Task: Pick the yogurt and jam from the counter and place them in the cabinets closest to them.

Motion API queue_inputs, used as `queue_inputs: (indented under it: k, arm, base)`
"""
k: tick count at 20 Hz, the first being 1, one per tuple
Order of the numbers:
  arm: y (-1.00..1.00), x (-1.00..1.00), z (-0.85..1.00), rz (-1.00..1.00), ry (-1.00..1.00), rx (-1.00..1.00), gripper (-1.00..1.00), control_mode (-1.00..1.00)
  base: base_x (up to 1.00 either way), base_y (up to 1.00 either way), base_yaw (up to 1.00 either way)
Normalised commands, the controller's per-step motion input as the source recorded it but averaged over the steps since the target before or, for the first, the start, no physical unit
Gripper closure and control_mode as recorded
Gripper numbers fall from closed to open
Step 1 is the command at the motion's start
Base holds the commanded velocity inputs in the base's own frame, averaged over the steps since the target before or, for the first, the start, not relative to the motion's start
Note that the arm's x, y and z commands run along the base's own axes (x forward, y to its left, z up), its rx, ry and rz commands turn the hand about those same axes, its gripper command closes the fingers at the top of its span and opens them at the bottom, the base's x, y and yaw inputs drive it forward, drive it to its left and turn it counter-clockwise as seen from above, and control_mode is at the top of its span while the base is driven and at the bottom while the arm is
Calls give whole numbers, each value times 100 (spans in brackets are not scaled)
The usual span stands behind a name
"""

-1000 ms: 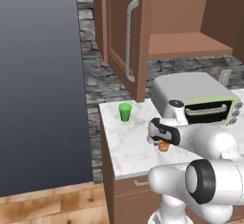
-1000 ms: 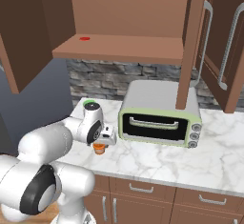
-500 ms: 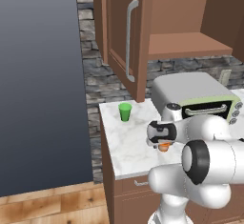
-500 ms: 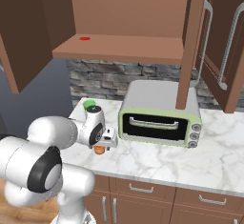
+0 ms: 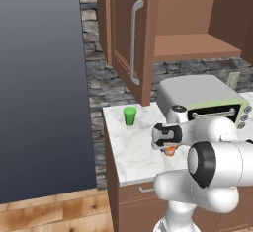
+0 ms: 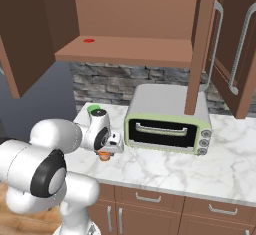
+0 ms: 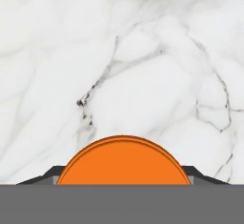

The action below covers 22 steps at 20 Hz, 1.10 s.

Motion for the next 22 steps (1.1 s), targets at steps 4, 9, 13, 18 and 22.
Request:
queue_inputs:
  k: [4, 9, 13, 18, 22]
  arm:
    - [-2, -15, 33, 0, -6, 1, 100, -100]
    - [-8, -28, 47, -2, -7, 1, 100, -100]
    - [-16, -31, 48, -5, -2, 2, 100, -100]
    - [-15, -35, 53, -5, -1, 2, 100, -100]
    - [-7, -32, 59, -5, -2, 1, 100, -100]
  base:
    - [0, 0, 0]
    - [0, 0, 0]
    - [0, 0, 0]
    - [0, 0, 0]
    - [0, 0, 0]
